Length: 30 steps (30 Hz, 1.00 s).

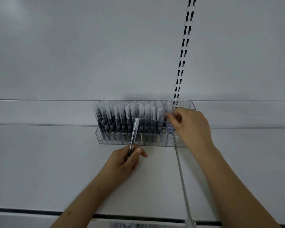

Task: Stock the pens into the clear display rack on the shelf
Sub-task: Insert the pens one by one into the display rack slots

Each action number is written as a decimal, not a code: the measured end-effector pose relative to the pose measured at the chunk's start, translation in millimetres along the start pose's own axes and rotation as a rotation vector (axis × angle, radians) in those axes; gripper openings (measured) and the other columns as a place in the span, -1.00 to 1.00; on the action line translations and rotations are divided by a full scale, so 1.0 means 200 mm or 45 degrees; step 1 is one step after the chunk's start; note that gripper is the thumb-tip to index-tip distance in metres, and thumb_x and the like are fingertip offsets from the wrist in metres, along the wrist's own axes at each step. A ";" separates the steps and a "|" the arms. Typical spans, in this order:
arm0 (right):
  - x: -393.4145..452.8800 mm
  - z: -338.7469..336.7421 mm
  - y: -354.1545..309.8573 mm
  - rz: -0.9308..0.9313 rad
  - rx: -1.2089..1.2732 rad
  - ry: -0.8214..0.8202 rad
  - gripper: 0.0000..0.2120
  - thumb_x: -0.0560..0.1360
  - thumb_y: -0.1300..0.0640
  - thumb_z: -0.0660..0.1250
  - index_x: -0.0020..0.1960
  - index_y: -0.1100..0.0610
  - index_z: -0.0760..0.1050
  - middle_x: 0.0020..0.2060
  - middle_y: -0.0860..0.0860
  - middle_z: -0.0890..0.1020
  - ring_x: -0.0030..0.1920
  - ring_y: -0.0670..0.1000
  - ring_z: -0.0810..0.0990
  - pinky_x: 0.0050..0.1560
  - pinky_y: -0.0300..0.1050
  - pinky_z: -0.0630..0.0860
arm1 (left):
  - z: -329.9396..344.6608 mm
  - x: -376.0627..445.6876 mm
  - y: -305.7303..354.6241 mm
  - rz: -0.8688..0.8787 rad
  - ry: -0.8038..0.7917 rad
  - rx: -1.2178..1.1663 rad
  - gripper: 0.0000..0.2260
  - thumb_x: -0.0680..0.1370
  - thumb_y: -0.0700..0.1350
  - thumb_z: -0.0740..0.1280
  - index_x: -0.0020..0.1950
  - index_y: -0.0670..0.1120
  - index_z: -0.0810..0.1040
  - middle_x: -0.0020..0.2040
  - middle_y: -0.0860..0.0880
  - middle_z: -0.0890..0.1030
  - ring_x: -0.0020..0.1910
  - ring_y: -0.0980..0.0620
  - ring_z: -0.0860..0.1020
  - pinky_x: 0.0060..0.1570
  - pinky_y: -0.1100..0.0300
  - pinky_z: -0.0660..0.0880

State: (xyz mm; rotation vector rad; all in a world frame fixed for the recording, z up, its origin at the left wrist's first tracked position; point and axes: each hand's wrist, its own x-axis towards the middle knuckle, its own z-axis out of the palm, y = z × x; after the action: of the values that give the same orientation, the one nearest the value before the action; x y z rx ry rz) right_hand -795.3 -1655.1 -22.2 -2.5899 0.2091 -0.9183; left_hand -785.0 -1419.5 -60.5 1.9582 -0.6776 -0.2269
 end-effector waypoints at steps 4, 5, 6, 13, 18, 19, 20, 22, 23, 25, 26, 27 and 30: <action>-0.04 -0.06 -0.09 -0.167 0.346 -0.081 -0.56 0.58 -0.16 0.24 -0.37 0.07 0.47 -0.55 -0.12 0.45 -0.53 -0.09 0.41 -0.45 -0.17 0.42 | 0.01 0.00 0.01 0.002 0.000 -0.004 -0.73 0.55 0.13 0.16 -0.09 0.05 0.60 -0.46 0.08 0.42 -0.48 0.19 0.36 -0.39 0.34 0.33; -0.06 -0.06 -0.13 -0.145 0.481 -0.241 -0.57 0.54 -0.22 0.26 -0.32 0.06 0.55 -0.51 -0.11 0.53 -0.50 -0.09 0.48 -0.43 -0.22 0.46 | 0.01 0.00 0.01 0.010 -0.005 0.023 -0.75 0.57 0.10 0.17 -0.09 0.06 0.60 -0.46 0.08 0.42 -0.48 0.19 0.36 -0.39 0.34 0.32; -0.08 -0.04 -0.17 -0.120 0.575 -0.406 -0.60 0.49 -0.26 0.30 -0.26 0.04 0.61 -0.45 -0.10 0.60 -0.46 -0.11 0.53 -0.41 -0.28 0.47 | 0.01 0.00 0.00 0.022 -0.014 0.061 -0.78 0.59 0.06 0.19 -0.09 0.06 0.60 -0.47 0.09 0.42 -0.48 0.19 0.37 -0.39 0.34 0.32; -0.13 0.00 -0.26 -0.068 0.982 -0.630 -0.86 0.56 0.08 0.37 -0.09 0.14 0.62 -0.31 0.01 0.67 -0.33 -0.07 0.65 -0.23 -0.14 0.62 | 0.02 -0.01 -0.01 0.115 -0.010 0.323 -0.83 0.59 0.11 0.20 0.00 0.07 0.53 -0.40 0.12 0.43 -0.42 0.16 0.40 -0.38 0.34 0.30; -0.06 -0.07 -0.15 0.158 1.130 0.023 -0.88 0.56 0.17 0.32 -0.11 0.19 0.56 -0.31 0.07 0.64 -0.37 0.02 0.61 -0.34 -0.14 0.59 | 0.03 -0.02 0.00 0.373 -0.134 0.787 -0.66 0.60 0.23 0.05 0.31 0.18 0.38 0.06 0.25 0.48 0.07 0.28 0.43 0.07 0.34 0.38; -0.05 -0.07 -0.12 0.156 1.010 0.177 -0.84 0.56 0.13 0.31 -0.13 0.20 0.54 -0.34 0.08 0.62 -0.39 0.01 0.58 -0.36 -0.15 0.55 | 0.04 -0.02 0.00 0.406 -0.176 0.850 -0.63 0.61 0.23 0.03 0.37 0.18 0.34 0.20 0.25 0.44 0.21 0.28 0.37 0.19 0.31 0.32; -0.04 -0.08 -0.10 0.164 0.894 0.297 -0.81 0.55 0.11 0.31 -0.16 0.22 0.53 -0.37 0.07 0.59 -0.42 -0.03 0.53 -0.38 -0.20 0.50 | 0.04 -0.02 -0.01 0.416 -0.209 0.887 -0.60 0.62 0.23 0.01 0.41 0.18 0.30 0.32 0.25 0.38 0.31 0.28 0.30 0.28 0.29 0.26; -0.02 -0.08 -0.08 0.196 0.750 0.414 -0.81 0.56 0.16 0.31 -0.19 0.23 0.49 -0.40 0.09 0.54 -0.43 -0.02 0.42 -0.39 -0.33 0.36 | 0.05 -0.02 -0.03 0.407 -0.251 0.918 -0.58 0.62 0.24 0.01 0.45 0.19 0.26 0.44 0.26 0.26 0.42 0.29 0.18 0.39 0.28 0.15; -0.02 -0.08 -0.08 0.196 0.710 0.420 -0.82 0.57 0.18 0.31 -0.19 0.22 0.48 -0.40 0.10 0.53 -0.41 0.02 0.42 -0.38 -0.37 0.34 | 0.06 -0.02 -0.04 0.402 -0.260 0.933 -0.57 0.62 0.25 0.01 0.46 0.20 0.25 0.47 0.27 0.22 0.45 0.29 0.14 0.41 0.27 0.11; -0.02 -0.07 -0.07 0.138 0.645 0.370 -0.83 0.58 0.17 0.31 -0.18 0.18 0.48 -0.38 0.09 0.55 -0.37 0.01 0.47 -0.37 -0.35 0.38 | 0.06 -0.01 -0.05 0.397 -0.263 0.956 -0.56 0.61 0.26 0.01 0.47 0.21 0.24 0.50 0.28 0.19 0.47 0.29 0.10 0.44 0.25 0.08; -0.02 -0.06 -0.07 0.100 0.619 0.323 -0.83 0.59 0.14 0.30 -0.17 0.16 0.48 -0.37 0.08 0.56 -0.36 0.00 0.50 -0.34 -0.29 0.45 | 0.06 -0.01 -0.06 0.394 -0.260 0.960 -0.56 0.61 0.26 0.01 0.47 0.22 0.24 0.50 0.28 0.18 0.47 0.29 0.09 0.44 0.25 0.07; -0.02 -0.05 -0.07 0.070 0.602 0.266 -0.82 0.59 0.11 0.29 -0.15 0.15 0.47 -0.35 0.07 0.57 -0.34 0.01 0.53 -0.31 -0.19 0.49 | 0.07 -0.01 -0.06 0.391 -0.259 0.959 -0.56 0.61 0.26 0.02 0.47 0.22 0.24 0.50 0.28 0.18 0.47 0.29 0.10 0.44 0.25 0.07; -0.02 -0.04 -0.07 0.008 0.580 0.144 -0.80 0.60 0.04 0.25 -0.15 0.12 0.45 -0.36 0.04 0.57 -0.33 0.01 0.55 -0.27 -0.09 0.52 | 0.07 0.00 -0.07 0.401 -0.250 0.970 -0.56 0.60 0.26 0.03 0.47 0.22 0.24 0.50 0.28 0.19 0.47 0.29 0.10 0.43 0.28 0.05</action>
State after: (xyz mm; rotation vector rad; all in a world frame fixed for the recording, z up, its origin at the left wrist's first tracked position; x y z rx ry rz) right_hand -802.9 -1643.2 -12.4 -2.1215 0.0307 -0.9799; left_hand -786.3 -1424.2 -79.3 2.5148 -1.3306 0.0515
